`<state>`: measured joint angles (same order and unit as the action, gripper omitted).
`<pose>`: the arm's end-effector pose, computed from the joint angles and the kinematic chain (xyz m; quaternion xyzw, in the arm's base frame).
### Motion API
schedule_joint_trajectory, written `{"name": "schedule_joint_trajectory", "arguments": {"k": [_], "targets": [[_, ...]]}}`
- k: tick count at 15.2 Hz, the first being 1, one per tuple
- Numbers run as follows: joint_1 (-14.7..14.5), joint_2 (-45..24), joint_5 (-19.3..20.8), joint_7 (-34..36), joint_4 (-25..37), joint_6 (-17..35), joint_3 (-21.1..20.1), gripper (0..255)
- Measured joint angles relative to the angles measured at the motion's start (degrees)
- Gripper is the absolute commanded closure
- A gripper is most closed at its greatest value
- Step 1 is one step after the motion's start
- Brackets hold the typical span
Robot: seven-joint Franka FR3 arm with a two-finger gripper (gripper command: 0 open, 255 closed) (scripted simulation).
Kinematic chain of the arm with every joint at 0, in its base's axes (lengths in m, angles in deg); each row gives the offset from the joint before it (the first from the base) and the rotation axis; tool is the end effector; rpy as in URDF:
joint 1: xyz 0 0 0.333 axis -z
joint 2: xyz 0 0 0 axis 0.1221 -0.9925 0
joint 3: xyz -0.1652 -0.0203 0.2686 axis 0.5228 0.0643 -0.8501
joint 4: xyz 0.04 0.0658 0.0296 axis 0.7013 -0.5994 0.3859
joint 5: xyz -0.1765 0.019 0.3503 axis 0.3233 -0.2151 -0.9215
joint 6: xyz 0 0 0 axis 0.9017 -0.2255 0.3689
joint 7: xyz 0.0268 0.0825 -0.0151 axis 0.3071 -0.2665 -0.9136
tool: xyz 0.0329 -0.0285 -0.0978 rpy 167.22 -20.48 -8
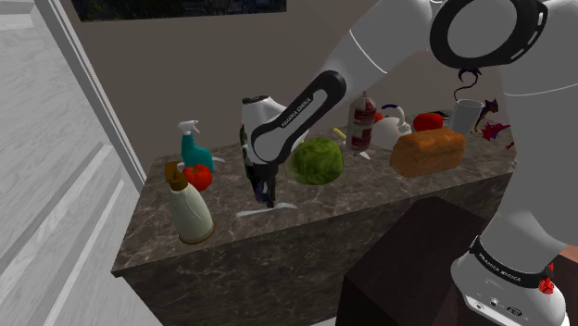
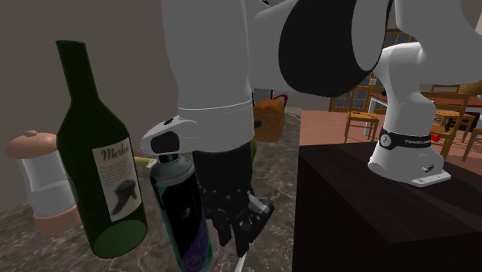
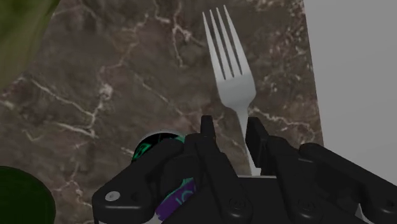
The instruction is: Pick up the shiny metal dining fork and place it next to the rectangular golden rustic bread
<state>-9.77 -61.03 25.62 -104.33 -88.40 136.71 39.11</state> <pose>0.5697 0.2584 0.2286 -0.9237 -0.3806 0.0356 0.0261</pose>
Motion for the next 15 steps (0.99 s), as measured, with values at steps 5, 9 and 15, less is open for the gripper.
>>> {"name": "schedule_joint_trajectory", "arguments": {"k": [5, 9, 15], "targets": [[1.5, -0.5, -0.1, -1.6, 0.1, 2.2, 0.6, 255], [-0.5, 0.4, 1.9, 0.3, -1.1, 4.1, 1.3, 0], [-21.0, 7.6, 33.9, 21.0, -15.3, 26.9, 16.6, 0]]}}
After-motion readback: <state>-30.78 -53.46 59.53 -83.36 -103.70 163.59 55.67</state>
